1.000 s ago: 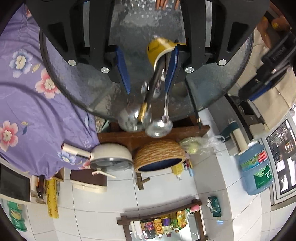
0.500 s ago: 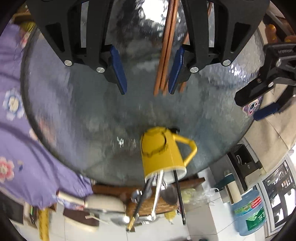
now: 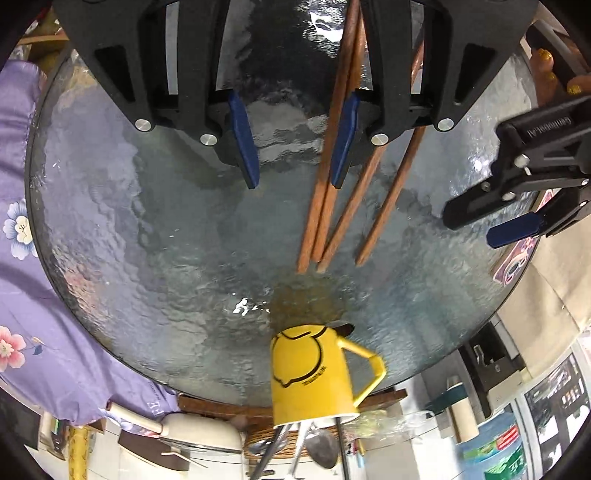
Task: Organize utensils
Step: 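Move both open tools back to the wooden chopsticks on the table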
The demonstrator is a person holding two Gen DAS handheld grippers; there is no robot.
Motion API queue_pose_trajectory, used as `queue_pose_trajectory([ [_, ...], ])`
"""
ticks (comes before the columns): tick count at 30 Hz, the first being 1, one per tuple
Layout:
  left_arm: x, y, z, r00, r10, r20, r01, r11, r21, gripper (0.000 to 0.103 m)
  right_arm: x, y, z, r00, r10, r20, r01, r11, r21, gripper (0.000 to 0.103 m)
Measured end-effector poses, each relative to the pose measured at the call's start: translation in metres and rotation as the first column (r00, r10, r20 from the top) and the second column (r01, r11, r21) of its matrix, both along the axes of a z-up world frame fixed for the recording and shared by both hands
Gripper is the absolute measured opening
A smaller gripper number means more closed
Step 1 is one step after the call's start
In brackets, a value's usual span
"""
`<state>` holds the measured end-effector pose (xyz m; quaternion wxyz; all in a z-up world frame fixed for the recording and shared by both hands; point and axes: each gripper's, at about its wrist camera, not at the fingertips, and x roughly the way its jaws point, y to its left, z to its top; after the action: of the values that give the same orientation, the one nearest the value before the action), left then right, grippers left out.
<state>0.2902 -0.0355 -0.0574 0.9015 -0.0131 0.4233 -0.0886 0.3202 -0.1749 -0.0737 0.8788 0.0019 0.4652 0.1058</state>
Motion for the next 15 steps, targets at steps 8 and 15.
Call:
queue_pose_trajectory([
  [8, 0.002, -0.009, -0.007, 1.0, -0.012, -0.021, 0.012, 1.0, 0.012, 0.076, 0.003, -0.004, 0.0, 1.0, -0.017, 0.0, 0.017, 1.0, 0.0, 0.04],
  [15, 0.006, -0.021, -0.01, 0.998, -0.048, -0.034, 0.049, 0.998, 0.03, 0.07, 0.007, -0.002, -0.001, 1.0, -0.006, -0.014, 0.005, 1.0, -0.019, 0.04],
])
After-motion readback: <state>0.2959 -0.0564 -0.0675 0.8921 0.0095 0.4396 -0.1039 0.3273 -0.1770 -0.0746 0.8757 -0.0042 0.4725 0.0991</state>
